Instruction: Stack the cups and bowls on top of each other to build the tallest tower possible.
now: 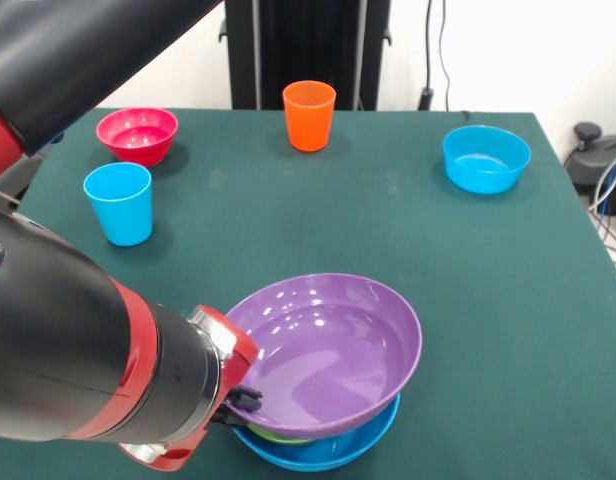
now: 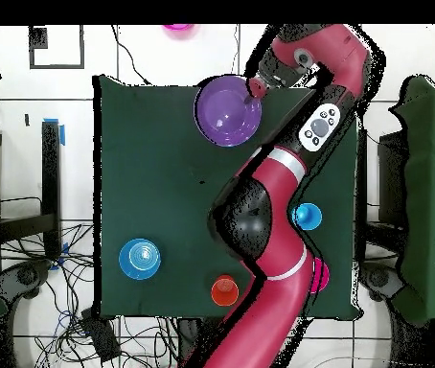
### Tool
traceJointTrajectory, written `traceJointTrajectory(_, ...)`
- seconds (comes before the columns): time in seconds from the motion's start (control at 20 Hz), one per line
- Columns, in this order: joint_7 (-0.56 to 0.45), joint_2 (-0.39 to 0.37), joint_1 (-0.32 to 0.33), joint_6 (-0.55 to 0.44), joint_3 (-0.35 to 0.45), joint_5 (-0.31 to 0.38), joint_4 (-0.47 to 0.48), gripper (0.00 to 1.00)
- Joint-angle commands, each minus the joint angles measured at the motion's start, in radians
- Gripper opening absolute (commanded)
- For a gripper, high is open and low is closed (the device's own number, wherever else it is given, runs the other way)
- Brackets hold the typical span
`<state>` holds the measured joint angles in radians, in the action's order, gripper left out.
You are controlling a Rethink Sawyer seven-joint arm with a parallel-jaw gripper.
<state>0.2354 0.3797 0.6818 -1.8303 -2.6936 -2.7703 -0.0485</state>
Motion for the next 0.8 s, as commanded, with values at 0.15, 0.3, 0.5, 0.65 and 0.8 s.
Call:
traceJointTrajectory(0.15, -0.26, -0.032, -0.009, 0.04, -0.131, -0.001, 0.035, 0.0)
traceJointTrajectory(0.3, -0.241, -0.034, -0.013, 0.064, -0.134, 0.001, 0.033, 0.0)
traceJointTrajectory(0.5, -0.157, -0.032, -0.025, 0.135, -0.134, 0.007, 0.03, 0.0)
traceJointTrajectory(0.65, -0.132, -0.03, -0.032, 0.162, -0.128, 0.009, 0.03, 0.0)
traceJointTrajectory(0.8, -0.124, -0.031, -0.038, 0.176, -0.125, 0.012, 0.03, 0.0)
